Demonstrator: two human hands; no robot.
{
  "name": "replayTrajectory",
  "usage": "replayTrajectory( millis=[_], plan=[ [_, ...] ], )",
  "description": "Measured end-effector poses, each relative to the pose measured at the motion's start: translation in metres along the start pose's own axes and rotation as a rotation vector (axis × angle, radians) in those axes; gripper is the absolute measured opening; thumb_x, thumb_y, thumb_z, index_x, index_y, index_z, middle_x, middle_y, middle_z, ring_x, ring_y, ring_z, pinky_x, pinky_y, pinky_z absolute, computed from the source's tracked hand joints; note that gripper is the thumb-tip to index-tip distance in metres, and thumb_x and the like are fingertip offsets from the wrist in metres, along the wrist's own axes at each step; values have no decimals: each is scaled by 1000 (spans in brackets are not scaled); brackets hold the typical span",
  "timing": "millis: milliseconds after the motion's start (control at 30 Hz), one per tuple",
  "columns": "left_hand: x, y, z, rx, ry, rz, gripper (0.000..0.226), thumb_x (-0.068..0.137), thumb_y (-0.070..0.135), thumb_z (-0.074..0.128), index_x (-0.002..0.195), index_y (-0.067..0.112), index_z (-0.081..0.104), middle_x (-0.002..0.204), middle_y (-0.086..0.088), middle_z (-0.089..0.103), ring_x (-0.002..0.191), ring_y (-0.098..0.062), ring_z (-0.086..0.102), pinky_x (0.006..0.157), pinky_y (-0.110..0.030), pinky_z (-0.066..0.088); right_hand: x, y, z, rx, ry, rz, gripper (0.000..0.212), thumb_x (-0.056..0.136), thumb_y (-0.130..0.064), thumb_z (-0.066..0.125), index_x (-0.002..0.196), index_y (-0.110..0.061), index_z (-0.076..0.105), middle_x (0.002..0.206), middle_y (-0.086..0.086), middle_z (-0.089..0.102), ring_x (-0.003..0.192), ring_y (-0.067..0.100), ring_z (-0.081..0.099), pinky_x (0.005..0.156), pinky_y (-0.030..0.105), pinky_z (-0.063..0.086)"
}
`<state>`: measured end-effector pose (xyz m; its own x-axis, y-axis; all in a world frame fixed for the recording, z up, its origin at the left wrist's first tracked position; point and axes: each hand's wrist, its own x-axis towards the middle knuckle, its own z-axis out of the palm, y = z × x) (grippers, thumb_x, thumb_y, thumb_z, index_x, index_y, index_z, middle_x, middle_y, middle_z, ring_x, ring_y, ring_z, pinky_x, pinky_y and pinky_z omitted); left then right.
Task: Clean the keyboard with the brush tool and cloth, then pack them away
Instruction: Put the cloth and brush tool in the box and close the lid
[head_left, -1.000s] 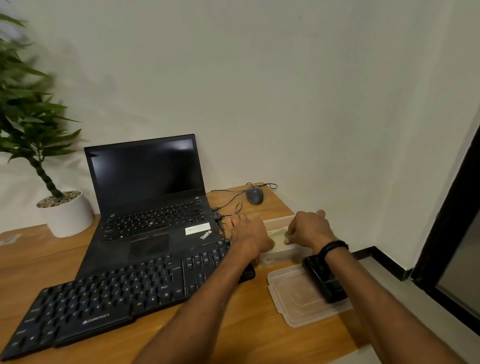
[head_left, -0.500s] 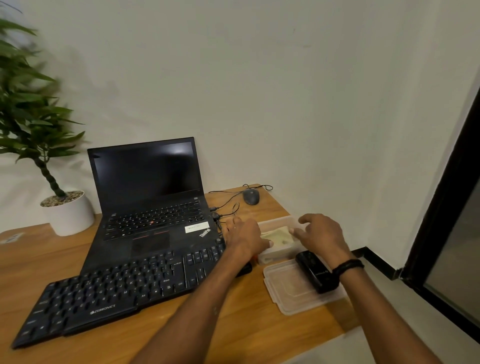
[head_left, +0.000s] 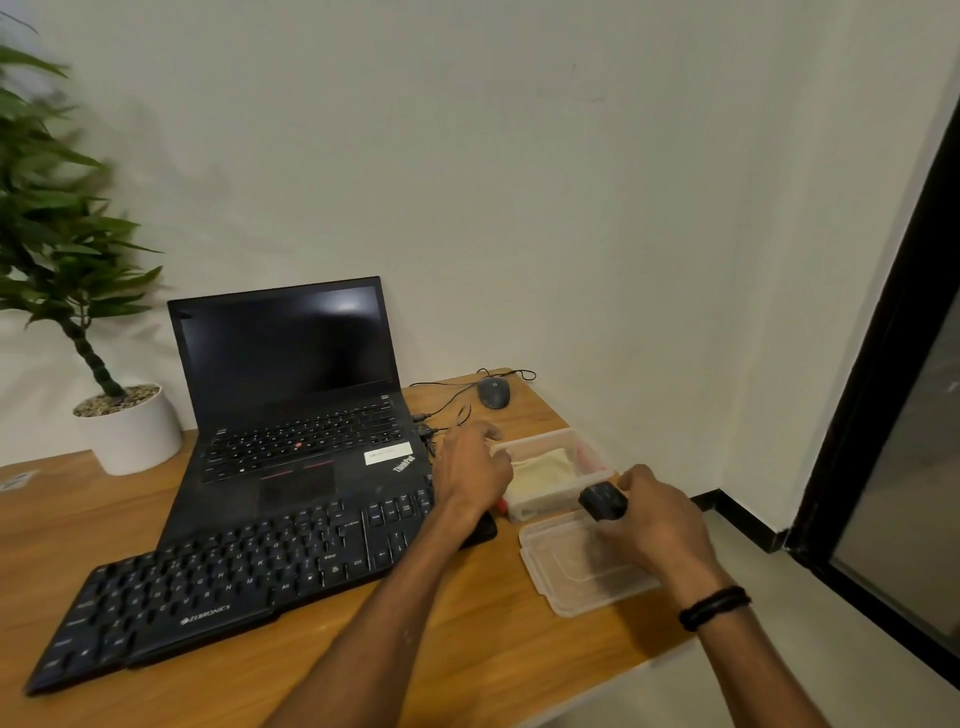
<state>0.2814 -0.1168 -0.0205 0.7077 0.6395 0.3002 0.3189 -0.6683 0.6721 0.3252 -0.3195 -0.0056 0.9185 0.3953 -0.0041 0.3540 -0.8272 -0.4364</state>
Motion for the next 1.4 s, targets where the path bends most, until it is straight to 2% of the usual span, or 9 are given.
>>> replayTrajectory(
  millis=[167, 367, 567, 733, 933, 1100, 1233, 1333, 1400],
  plan=[
    [5, -6, -5, -73, 71, 17, 28, 96, 22, 70, 124, 18, 69, 114, -2, 68, 95, -9, 59, 97, -41, 54, 15, -19, -29, 169, 83, -273, 56, 80, -14, 80, 128, -25, 53, 124, -2, 64, 112, 18, 61, 92, 27, 47],
    [14, -9, 1, 9, 35, 44, 29, 98, 35, 66, 125, 29, 69, 118, -4, 62, 118, -21, 50, 98, -38, 44, 88, -52, -14, 40, -141, -534, 57, 73, -9, 85, 124, -26, 65, 125, -4, 66, 117, 15, 58, 96, 19, 39],
    [13, -20, 12, 109, -75, -8, 33, 93, 33, 69, 126, 34, 70, 129, -8, 59, 129, -27, 43, 107, -44, 42, 119, -51, 10, -121, -297, -516, 51, 76, -2, 80, 121, -24, 71, 121, -4, 69, 115, 16, 61, 87, 16, 41],
    [6, -18, 18, 105, -114, -31, 31, 94, 35, 70, 124, 28, 72, 132, -11, 47, 131, -29, 38, 106, -43, 44, 118, -42, 16, -78, -279, -496, 48, 79, -3, 79, 121, -23, 71, 123, -3, 69, 114, 15, 61, 92, 16, 42],
    [-3, -12, 12, 24, -56, -46, 36, 97, 33, 68, 132, 23, 67, 132, -12, 50, 127, -28, 47, 99, -36, 45, 112, -46, 8, -111, -285, -534, 50, 80, -7, 79, 126, -23, 67, 126, -2, 67, 119, 17, 59, 102, 25, 45],
    [-31, -4, 3, -76, 49, -100, 48, 98, 28, 67, 141, 12, 51, 131, -5, 59, 112, -19, 61, 87, -31, 57, 89, -27, -6, 214, -23, -429, 41, 85, -18, 76, 125, -18, 68, 122, -3, 69, 113, 11, 63, 96, 19, 46],
    [-69, 7, -7, -45, 30, -125, 6, 102, 24, 60, 103, 18, 59, 91, 8, 66, 70, -5, 59, 48, -13, 42, 61, -5, -17, 281, 270, -211, 16, 92, -28, 68, 101, -17, 76, 97, -3, 75, 88, 12, 65, 76, 21, 45],
    [-91, 3, 1, 27, -48, -189, 29, 100, 24, 58, 71, 18, 62, 64, 8, 62, 51, -6, 54, 44, -20, 42, 43, 15, -11, 193, 231, 33, 20, 94, -27, 66, 88, -10, 74, 83, 5, 71, 68, 17, 58, 54, 21, 39],
    [-99, 2, 5, 62, -96, -253, 32, 95, 29, 62, 65, 18, 59, 64, 1, 63, 56, -17, 60, 49, -29, 49, 38, 27, -1, 129, 177, 135, 24, 92, -30, 67, 80, -9, 70, 78, 7, 68, 64, 19, 57, 46, 22, 36]
  ],
)
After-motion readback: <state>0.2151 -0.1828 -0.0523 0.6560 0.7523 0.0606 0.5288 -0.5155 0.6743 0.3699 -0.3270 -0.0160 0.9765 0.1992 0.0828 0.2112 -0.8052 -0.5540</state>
